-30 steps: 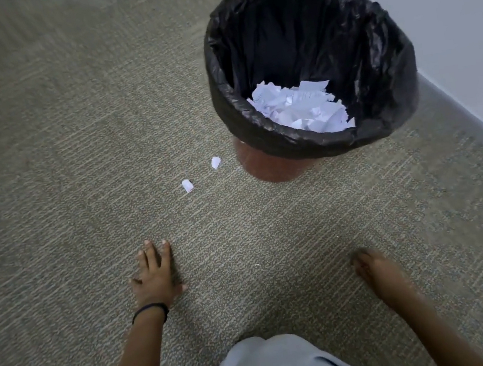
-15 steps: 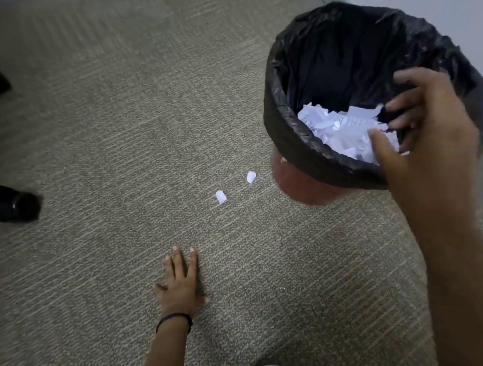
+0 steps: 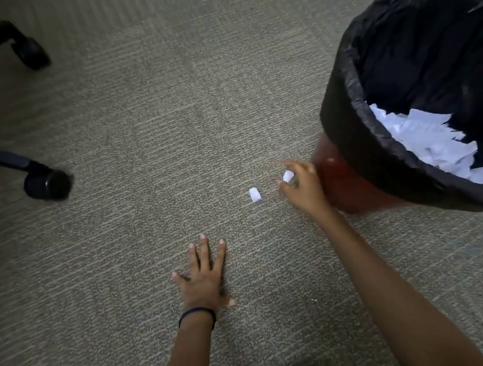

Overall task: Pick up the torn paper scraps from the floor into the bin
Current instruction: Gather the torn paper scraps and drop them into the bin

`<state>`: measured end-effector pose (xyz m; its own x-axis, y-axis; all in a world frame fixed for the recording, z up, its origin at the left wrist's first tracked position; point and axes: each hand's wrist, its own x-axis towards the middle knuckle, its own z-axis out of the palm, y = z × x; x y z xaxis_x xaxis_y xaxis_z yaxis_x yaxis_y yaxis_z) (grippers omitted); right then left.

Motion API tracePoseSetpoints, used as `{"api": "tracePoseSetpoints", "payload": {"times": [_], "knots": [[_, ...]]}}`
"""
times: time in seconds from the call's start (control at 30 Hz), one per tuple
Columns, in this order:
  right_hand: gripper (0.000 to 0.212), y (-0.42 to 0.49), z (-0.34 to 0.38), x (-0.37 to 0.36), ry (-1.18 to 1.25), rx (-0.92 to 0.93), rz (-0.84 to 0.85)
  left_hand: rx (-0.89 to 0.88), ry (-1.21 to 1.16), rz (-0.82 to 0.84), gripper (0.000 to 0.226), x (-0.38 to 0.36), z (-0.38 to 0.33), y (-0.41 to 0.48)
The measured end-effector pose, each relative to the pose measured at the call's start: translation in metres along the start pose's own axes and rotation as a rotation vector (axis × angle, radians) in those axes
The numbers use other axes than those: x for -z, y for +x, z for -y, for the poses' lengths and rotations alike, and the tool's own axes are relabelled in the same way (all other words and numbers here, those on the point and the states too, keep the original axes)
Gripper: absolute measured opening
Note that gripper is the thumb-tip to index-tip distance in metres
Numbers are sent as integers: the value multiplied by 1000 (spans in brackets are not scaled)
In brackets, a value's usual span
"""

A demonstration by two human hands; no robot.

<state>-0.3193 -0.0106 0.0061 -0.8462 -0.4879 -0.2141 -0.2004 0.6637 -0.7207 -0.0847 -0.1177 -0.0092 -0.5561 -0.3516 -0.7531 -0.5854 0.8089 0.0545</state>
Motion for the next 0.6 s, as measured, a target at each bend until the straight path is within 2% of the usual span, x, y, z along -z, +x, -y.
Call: {"api": "tracePoseSetpoints", "payload": {"times": [0.1,0.17,0.3,0.43,0.53,0.6], "knots": [[56,15,-14,-20,-119,-118,-33,3,12,-1,123,-1,0,0],[57,20,-9,-32,-214,-79,-7,5,28,-7,123,-2,0,0],[42,13,7,-55,-351,67,90,4,33,-8,124,-2,0,0],[14,1,10,-72,-366,192,202,2,33,-18,126,-3,0,0],[14,-10,11,-76,-428,254,263,4,35,-26,126,-4,1,1],[16,-19,18,-71,-385,249,318,5,34,-27,126,-4,1,1]]}}
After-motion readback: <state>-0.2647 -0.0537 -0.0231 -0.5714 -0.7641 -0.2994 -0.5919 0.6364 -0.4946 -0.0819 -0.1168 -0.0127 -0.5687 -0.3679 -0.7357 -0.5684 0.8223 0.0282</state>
